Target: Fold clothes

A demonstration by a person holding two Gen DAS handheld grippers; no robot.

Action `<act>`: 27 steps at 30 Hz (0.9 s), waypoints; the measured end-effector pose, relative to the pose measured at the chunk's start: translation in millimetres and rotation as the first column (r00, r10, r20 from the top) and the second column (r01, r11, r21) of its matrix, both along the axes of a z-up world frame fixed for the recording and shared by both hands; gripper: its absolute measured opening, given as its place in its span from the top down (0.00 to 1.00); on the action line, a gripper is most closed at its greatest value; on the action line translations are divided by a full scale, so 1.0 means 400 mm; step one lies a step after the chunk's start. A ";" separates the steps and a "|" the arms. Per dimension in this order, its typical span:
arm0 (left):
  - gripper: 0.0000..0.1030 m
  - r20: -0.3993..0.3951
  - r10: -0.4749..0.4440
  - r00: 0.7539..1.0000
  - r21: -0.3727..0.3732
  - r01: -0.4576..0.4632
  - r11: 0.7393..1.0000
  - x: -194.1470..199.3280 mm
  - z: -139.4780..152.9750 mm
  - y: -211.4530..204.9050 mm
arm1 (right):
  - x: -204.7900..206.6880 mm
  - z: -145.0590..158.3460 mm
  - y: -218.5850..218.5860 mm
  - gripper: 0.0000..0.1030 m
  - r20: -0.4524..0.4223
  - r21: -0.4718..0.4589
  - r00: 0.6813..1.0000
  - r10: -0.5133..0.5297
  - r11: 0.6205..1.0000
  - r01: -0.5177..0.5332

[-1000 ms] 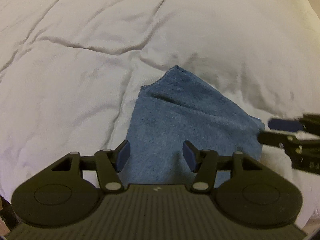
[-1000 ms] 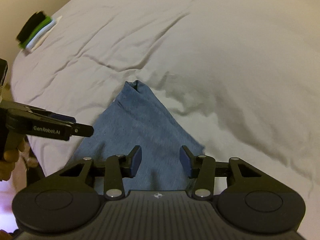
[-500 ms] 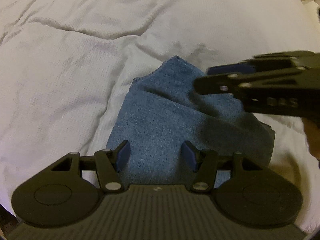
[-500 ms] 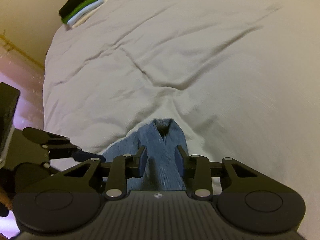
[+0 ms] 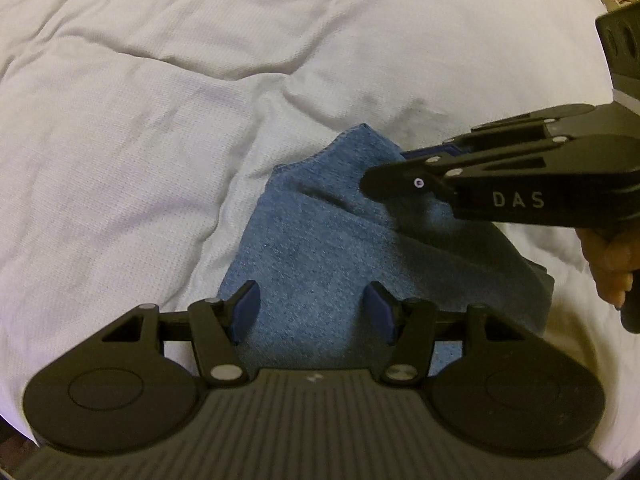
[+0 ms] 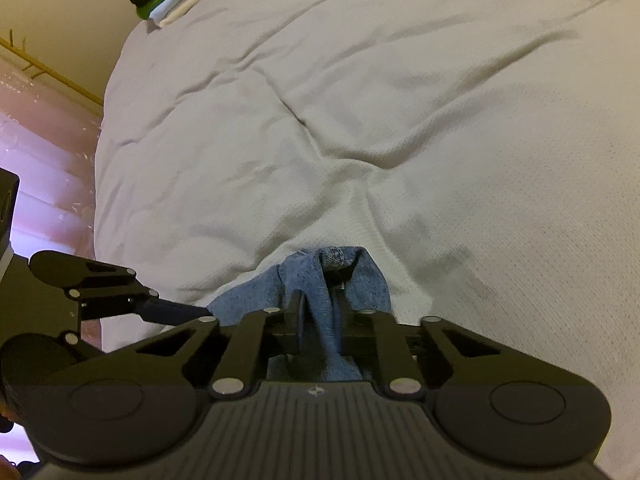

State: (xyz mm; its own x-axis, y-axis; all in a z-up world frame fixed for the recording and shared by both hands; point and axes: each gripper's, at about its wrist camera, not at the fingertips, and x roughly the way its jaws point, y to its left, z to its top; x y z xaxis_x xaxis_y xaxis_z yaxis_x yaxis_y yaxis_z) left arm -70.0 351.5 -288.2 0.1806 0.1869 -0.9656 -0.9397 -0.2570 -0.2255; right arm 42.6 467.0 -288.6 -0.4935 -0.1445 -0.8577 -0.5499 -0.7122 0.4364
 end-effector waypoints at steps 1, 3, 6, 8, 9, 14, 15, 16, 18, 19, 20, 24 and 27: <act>0.47 0.000 -0.003 1.000 -0.001 0.003 1.000 -0.001 -0.001 0.001 | 0.002 -0.002 0.001 0.91 0.002 -0.001 1.000 -0.006 1.000 0.006; 0.47 -0.002 0.001 1.000 -0.001 -0.001 1.000 0.004 -0.001 0.001 | 0.003 -0.006 0.002 0.94 0.002 0.000 1.000 -0.008 1.000 0.008; 0.47 -0.003 0.003 1.000 0.001 -0.003 1.000 0.007 -0.003 0.000 | 0.002 0.001 -0.006 0.99 -0.026 0.023 1.000 -0.005 1.000 0.006; 0.47 -0.002 0.003 1.000 0.004 -0.003 1.000 0.007 -0.004 -0.002 | 0.004 0.016 -0.013 1.00 -0.061 0.074 0.998 0.007 0.997 -0.002; 0.47 0.000 0.002 1.000 0.012 -0.002 1.000 0.007 -0.005 -0.004 | 0.007 0.021 -0.013 1.00 -0.075 0.103 0.997 0.008 0.995 0.000; 0.46 -0.024 -0.014 1.000 0.020 0.015 1.000 0.013 -0.006 -0.020 | 0.061 -0.057 0.047 1.00 -0.003 -0.006 0.976 -0.216 0.976 0.216; 0.46 -0.022 -0.010 1.000 0.020 0.011 1.000 0.011 -0.008 -0.024 | 0.063 -0.052 0.044 1.00 -0.021 -0.016 0.975 -0.223 0.975 0.223; 0.46 -0.013 -0.002 1.000 0.022 0.002 1.000 0.005 -0.007 -0.027 | 0.064 -0.043 0.047 0.94 -0.037 -0.038 0.973 -0.229 0.973 0.228; 0.46 -0.001 0.012 1.000 0.024 -0.012 1.000 -0.001 -0.005 -0.028 | 0.068 -0.030 0.061 0.78 -0.064 -0.068 0.963 -0.260 0.964 0.256; 0.46 -0.001 0.013 1.000 0.024 -0.013 1.000 -0.001 -0.004 -0.027 | 0.074 -0.029 0.072 0.68 -0.076 -0.081 0.955 -0.286 0.957 0.280; 0.46 -0.001 0.012 1.000 0.024 -0.012 1.000 -0.001 -0.003 -0.027 | 0.078 -0.036 0.083 0.69 -0.084 -0.111 0.948 -0.306 0.949 0.296; 0.46 -0.016 0.004 1.000 0.028 -0.004 1.000 0.002 0.001 -0.036 | 0.042 -0.093 0.087 1.00 0.001 -0.111 0.973 -0.232 0.967 0.231; 0.46 -0.024 0.022 0.999 0.022 -0.021 1.000 -0.006 0.008 -0.050 | 0.052 -0.102 0.098 1.00 0.101 0.046 0.946 -0.307 0.952 0.303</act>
